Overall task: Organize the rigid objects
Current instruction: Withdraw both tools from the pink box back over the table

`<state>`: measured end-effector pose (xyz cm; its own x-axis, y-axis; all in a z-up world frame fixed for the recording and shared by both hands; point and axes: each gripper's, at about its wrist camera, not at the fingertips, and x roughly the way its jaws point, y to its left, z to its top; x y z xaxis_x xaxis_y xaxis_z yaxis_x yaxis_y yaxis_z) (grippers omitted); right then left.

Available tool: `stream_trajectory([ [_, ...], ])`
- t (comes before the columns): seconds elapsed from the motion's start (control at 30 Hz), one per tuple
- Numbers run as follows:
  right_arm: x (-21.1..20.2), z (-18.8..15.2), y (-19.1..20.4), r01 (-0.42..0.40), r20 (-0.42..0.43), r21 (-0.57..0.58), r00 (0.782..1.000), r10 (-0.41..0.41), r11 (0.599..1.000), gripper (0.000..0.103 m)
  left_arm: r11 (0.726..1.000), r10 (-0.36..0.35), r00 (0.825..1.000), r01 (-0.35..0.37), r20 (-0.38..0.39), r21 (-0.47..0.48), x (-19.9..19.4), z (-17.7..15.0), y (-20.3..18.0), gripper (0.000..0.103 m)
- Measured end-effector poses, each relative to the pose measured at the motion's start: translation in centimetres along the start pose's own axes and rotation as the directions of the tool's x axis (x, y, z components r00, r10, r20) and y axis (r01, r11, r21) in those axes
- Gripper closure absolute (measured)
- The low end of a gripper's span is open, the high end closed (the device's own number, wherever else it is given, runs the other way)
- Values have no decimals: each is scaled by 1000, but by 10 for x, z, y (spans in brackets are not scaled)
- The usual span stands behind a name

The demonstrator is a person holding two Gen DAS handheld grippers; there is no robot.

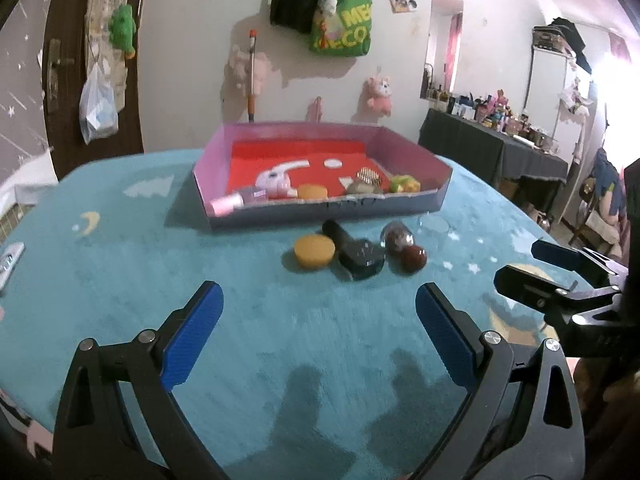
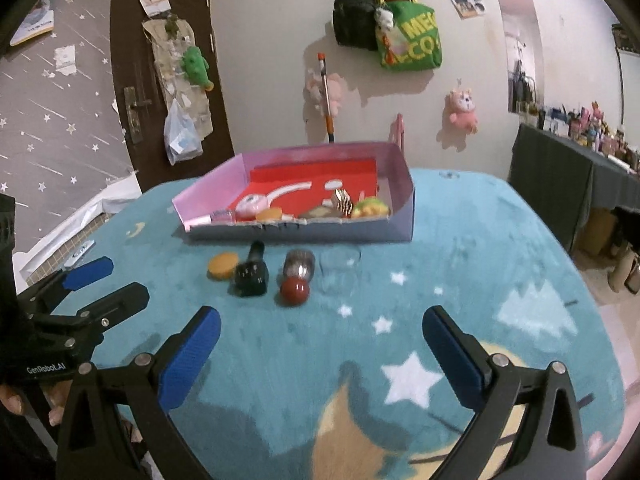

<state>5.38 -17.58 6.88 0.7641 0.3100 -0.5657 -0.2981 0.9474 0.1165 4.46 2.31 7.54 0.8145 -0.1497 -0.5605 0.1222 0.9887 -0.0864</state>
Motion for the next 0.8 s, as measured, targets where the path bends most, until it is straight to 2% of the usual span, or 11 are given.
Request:
stream_trajectory([
  [0.1,8,-8,2,15,-23,-11,1000,-16,1000,0,1000,0,1000,-1,-26,-4,7,-7,0,5],
  [0.47,26,-21,-6,-4,-76,46,997,8,999,0,1000,-3,997,1,-81,-30,21,-17,3,5],
  [0.8,29,-23,-8,-1,-92,46,996,5,999,0,1000,-4,996,1,-87,-30,23,-17,3,5],
])
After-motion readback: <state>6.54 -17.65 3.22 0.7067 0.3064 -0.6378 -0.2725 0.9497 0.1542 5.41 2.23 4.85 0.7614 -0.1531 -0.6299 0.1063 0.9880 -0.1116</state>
